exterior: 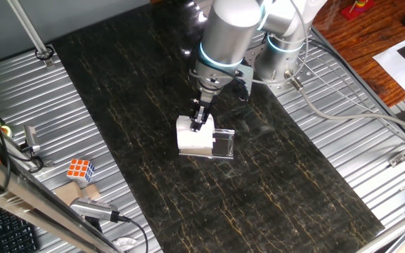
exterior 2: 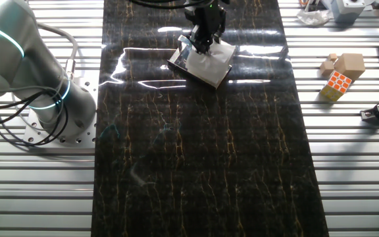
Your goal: Take the roll of paper down from the shelf
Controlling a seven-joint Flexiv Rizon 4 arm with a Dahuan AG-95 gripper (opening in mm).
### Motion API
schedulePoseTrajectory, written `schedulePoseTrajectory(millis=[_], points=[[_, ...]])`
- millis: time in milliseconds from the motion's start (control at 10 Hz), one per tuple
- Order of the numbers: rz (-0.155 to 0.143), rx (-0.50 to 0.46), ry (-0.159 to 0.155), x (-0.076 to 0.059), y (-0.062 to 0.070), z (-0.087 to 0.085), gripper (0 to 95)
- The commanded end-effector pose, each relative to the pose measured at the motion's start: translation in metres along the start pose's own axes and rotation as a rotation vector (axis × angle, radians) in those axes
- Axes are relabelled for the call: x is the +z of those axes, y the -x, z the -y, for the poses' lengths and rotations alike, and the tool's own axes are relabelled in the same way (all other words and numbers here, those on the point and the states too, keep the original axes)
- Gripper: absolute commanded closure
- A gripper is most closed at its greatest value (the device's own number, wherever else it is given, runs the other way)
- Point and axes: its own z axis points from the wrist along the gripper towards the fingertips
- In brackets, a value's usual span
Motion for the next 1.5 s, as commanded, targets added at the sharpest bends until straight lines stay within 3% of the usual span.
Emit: schedulePoseTrajectory(millis=[100, 700, 1000, 1400, 1500], points=[[-0.001, 0.004, 0.003, 0.001, 0.000, 0.001, 95.0], [0.023, 0.049, 0.008, 0.010, 0.013, -0.008, 95.0], [0.030, 0.054, 0.014, 0.009, 0.013, -0.008, 95.0], [0.071, 0.096, 0.036, 0.005, 0.013, -0.008, 95.0], [0.067, 0.091, 0.035, 0.004, 0.014, -0.007, 95.0]])
